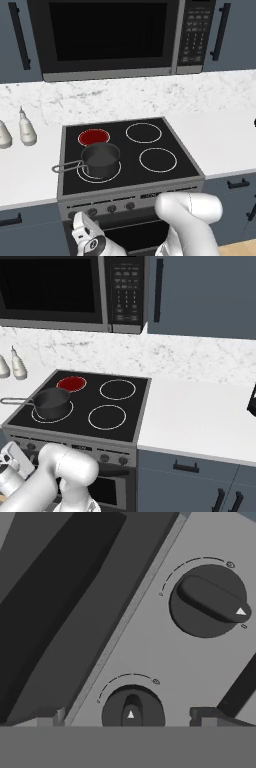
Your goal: Turn off the rear left burner of the stove.
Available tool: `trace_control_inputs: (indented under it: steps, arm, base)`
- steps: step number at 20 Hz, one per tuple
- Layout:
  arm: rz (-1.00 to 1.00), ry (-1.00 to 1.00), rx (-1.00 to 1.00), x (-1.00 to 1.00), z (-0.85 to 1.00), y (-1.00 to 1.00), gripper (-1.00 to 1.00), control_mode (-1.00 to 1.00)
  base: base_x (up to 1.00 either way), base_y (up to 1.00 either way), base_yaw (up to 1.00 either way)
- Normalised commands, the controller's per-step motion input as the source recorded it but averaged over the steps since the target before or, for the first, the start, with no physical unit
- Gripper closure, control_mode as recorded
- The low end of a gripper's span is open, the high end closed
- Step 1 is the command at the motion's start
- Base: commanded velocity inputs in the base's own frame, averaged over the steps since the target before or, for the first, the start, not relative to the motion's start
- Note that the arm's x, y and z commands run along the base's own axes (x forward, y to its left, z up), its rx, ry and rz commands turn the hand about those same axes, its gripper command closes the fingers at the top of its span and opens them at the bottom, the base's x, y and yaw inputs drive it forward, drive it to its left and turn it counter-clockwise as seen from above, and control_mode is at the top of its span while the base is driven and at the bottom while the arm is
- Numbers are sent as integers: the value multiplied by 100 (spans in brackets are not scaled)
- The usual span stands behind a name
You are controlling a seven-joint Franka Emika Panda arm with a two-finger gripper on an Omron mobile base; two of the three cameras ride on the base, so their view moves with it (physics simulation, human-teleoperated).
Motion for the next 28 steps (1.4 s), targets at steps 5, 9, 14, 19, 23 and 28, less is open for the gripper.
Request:
trace_control_inputs:
  steps: [5,9,14,19,23,28]
  arm:
    - [0,-2,0,0,8,0,-100,-100]
    - [0,0,0,0,5,-1,-100,-100]
    - [0,0,0,0,0,0,-100,-100]
    - [0,0,0,5,0,0,-100,-100]
    - [0,0,0,13,0,0,-100,-100]
    - [0,0,0,1,0,0,-100,-100]
  base:
    - [0,0,0]
    - [0,0,0]
    - [0,0,0]
    - [0,0,0]
    - [0,0,0]
    - [0,0,0]
